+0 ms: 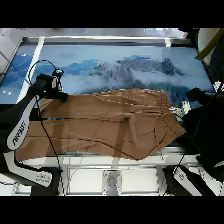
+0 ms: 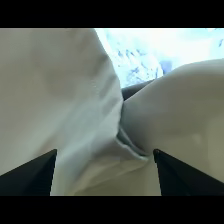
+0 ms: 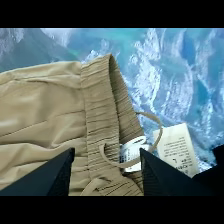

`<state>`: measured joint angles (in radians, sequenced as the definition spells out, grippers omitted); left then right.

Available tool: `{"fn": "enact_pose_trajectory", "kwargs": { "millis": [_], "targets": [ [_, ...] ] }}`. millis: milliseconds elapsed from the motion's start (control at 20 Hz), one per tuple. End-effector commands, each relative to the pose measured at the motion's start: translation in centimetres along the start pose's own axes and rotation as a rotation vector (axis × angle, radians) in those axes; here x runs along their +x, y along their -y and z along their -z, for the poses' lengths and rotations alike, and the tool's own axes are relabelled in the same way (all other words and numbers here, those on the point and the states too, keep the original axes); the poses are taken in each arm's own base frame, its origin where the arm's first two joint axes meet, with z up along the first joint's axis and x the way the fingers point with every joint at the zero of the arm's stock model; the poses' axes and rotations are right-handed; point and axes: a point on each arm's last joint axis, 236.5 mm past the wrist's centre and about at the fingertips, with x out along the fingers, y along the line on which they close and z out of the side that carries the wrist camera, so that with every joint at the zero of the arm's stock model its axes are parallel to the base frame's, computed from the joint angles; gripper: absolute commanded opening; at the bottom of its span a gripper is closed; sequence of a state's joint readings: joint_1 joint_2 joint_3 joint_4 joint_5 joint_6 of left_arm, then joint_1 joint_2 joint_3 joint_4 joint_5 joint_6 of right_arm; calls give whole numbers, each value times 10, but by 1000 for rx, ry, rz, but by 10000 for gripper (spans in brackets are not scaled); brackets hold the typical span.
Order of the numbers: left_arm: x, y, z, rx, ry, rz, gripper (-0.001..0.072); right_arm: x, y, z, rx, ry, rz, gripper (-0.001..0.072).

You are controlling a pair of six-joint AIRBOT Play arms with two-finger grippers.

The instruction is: Fold the clothes and pants, and hang the long-sleeved shirts on hangers.

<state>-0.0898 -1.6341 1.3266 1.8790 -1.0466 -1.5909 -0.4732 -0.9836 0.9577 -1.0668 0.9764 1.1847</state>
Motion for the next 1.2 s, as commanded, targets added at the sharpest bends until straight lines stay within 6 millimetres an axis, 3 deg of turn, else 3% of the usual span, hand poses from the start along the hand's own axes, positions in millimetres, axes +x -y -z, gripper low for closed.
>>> {"fn": "enact_pose_trajectory", "kwargs": {
  "millis": [0, 50, 100, 250, 350, 550, 700, 850, 1000, 1150],
  "targets": [
    [7, -3, 1, 11, -9, -20, 378, 7, -1, 4, 18, -22, -17, 454],
    [8, -8, 1, 27, -11, -43, 153, 7, -1, 4, 18, -22, -17, 454],
    [9, -15, 2, 44, -17, -74, 12, 7, -1, 4, 18, -21, -16, 454],
    [5, -41, 18, 68, -83, -154, 12, 7, 3, -2, 16, 2, -3, 454],
    [-8, -65, 23, 32, -89, -206, 12, 16, 11, -4, 21, 5, 15, 453],
    [-48, -118, 34, -191, -23, -244, 12, 71, 29, 27, 99, -146, -8, 454],
    [-67, -154, 70, -311, -81, -266, 12, 113, 21, 14, 152, -183, -122, 455],
    [-64, -161, 98, -418, -152, -208, 12, 151, 6, -8, 107, -226, -185, 454],
    [-55, -150, 98, -481, -148, -120, 11, 187, -12, 9, 34, -364, -223, 454],
    [-55, -148, 98, -481, -148, -116, 12, 211, -15, 26, 34, -416, -229, 454]
  ]
}}
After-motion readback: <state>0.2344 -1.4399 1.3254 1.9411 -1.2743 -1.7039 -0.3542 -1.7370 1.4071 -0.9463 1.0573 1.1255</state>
